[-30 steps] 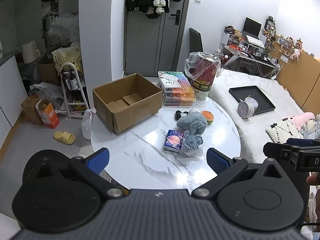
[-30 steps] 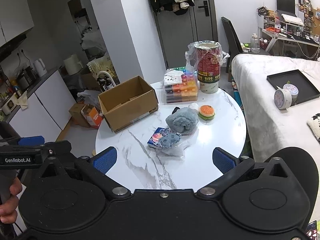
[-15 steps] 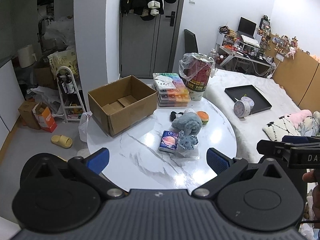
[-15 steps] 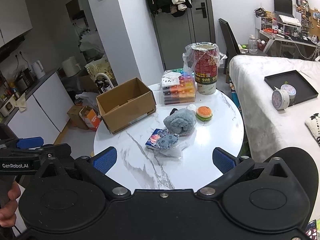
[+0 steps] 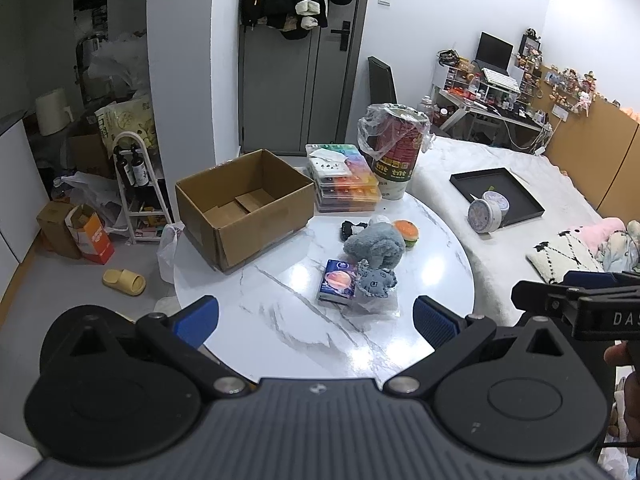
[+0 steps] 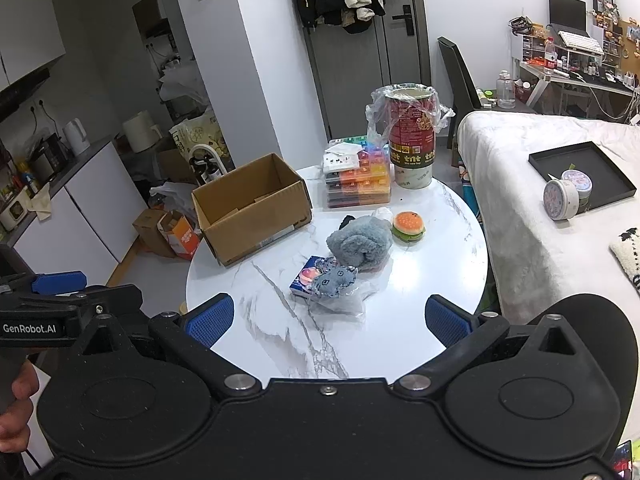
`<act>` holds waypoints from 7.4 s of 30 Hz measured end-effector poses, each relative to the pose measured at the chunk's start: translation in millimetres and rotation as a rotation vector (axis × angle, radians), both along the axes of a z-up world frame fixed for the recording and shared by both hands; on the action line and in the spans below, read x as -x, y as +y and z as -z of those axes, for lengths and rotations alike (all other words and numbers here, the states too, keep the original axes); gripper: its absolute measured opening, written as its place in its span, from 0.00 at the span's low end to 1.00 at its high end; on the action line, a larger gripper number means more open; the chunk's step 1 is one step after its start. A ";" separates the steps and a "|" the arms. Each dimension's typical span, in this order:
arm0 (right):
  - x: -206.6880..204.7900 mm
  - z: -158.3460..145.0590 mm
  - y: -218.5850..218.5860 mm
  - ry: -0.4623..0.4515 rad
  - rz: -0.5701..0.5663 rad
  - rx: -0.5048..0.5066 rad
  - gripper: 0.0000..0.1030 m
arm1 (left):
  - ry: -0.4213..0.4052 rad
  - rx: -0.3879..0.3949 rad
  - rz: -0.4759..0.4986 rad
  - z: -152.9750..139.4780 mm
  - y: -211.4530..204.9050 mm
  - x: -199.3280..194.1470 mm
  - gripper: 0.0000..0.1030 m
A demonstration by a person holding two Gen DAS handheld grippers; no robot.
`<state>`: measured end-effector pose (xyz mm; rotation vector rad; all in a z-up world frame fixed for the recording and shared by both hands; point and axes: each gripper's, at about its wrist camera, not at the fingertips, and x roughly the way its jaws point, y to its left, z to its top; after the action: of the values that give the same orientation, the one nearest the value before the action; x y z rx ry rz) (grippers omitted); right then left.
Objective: Organize soft objects
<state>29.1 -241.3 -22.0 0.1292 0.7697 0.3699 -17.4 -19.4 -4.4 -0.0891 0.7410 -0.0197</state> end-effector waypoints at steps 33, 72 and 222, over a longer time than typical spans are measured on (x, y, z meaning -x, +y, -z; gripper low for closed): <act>-13.4 13.9 1.3 0.032 -0.017 0.020 1.00 | 0.018 0.027 -0.034 9.4 4.9 -12.2 0.98; -81.5 104.6 -27.6 0.231 0.026 -0.145 0.86 | 0.155 0.013 0.054 63.3 -25.6 -92.7 0.93; -181.3 101.1 66.6 0.199 -0.066 -0.251 0.33 | 0.132 0.026 -0.086 71.0 31.9 -188.5 0.22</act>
<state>210.5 -174.7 -123.1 0.3814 0.9238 0.5212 171.1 12.6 -75.4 -0.1477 0.8688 0.0587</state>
